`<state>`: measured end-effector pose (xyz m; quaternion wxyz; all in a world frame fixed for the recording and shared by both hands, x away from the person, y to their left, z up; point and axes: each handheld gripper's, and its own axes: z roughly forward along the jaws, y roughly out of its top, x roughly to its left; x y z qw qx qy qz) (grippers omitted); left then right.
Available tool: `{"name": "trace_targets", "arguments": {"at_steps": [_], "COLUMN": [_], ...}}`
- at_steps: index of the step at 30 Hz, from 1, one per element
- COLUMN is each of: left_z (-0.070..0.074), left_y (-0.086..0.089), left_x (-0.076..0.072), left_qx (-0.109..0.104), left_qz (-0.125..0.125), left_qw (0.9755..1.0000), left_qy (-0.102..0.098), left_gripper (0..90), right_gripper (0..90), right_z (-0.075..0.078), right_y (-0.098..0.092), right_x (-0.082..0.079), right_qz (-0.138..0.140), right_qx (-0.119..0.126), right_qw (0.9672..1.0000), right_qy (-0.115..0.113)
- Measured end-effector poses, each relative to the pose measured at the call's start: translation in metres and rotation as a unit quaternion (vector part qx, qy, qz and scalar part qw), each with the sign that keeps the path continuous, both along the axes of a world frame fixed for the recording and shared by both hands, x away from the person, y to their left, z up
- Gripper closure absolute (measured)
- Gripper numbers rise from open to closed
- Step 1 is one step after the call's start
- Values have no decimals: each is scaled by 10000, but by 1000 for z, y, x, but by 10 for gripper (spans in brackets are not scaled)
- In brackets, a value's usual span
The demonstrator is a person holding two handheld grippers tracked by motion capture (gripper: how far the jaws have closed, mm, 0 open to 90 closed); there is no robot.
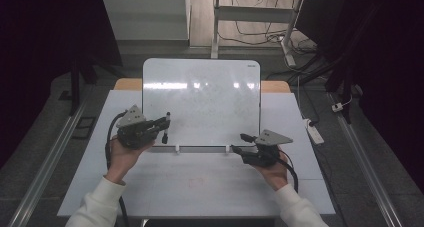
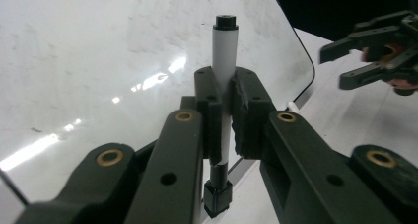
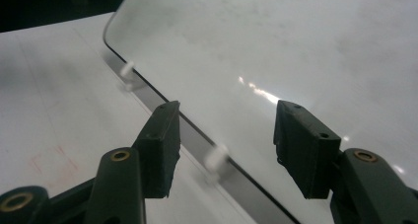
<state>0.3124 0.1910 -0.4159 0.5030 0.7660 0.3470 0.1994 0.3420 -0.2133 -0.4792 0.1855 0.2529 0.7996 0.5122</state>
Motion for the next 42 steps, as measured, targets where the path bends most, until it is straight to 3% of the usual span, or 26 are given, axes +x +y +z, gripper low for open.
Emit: {"name": "trace_targets", "arguments": {"at_steps": [8,14,19,25,32,38,42], "left_z": [2,-2,-13,-25,-31,-36,-36], "left_y": [6,12,18,18,9,1,-2], "left_x": [5,19,41,63,78,83,82], "left_qx": [130,410,552,736,880,1212,1302], "left_qz": [195,508,794,983,1072,1184,1197], "left_qw": [9996,9974,9932,9875,9846,9807,9803], "left_qy": [129,320,642,992,1068,974,877], "left_gripper": [815,815,814,814,811,803,797], "right_gripper": [433,433,432,430,430,430,430], "right_z": [-8,-13,-13,-17,-18,-19,-19], "right_y": [-50,-70,-69,-64,-62,-63,-63], "right_x": [-13,-18,-19,-19,-19,-19,-19], "right_qz": [-531,-769,-749,-682,-650,-653,-660], "right_qx": [-57,-69,-85,-278,-332,-367,-371], "right_qw": [9986,9970,9971,9973,9973,9972,9971], "right_qy": [47,99,70,48,51,39,28]}}
